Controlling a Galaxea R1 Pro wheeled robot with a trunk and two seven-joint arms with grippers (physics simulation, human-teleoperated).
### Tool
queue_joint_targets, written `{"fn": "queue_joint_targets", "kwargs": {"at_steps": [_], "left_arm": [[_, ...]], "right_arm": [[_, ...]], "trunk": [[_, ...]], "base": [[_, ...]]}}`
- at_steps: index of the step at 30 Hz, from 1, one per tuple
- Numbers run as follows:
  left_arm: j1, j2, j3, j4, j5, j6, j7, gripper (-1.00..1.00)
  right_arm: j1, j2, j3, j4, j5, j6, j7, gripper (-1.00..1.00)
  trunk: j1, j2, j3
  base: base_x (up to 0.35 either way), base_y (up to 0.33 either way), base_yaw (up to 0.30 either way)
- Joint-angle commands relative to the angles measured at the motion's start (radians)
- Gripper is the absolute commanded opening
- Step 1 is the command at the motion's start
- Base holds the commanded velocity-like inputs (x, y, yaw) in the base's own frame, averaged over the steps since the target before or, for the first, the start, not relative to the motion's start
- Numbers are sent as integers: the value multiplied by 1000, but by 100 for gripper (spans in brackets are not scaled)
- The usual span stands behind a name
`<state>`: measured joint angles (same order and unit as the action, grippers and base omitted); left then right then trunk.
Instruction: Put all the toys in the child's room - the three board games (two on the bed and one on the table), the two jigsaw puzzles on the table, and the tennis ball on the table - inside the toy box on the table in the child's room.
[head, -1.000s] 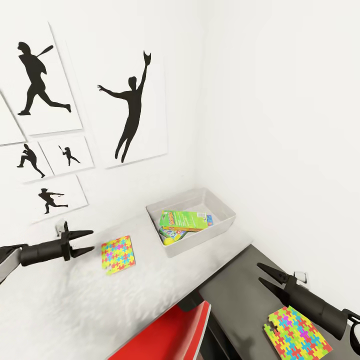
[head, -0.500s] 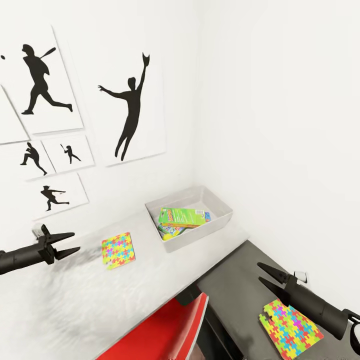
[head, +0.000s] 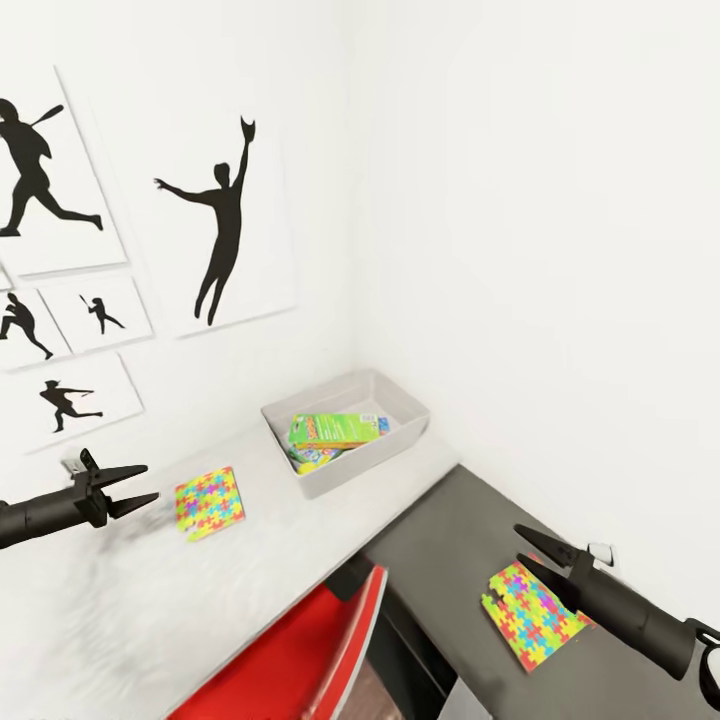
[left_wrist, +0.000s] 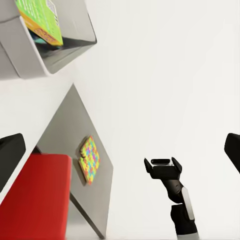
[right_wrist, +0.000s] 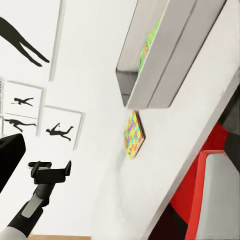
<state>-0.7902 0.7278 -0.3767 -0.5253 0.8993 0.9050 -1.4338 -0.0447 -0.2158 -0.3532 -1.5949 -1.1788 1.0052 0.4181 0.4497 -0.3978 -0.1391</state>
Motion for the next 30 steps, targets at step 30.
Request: {"fn": "queue_joint_targets", "kwargs": {"at_steps": [30], "left_arm": [[-1,7,-6,-1,4,9,-7,100]], "right_arm": [[-1,-1,0,0,10,4,7,100]], "trunk": [[0,-2,10]], "base": [[-143,0,-99]]}}
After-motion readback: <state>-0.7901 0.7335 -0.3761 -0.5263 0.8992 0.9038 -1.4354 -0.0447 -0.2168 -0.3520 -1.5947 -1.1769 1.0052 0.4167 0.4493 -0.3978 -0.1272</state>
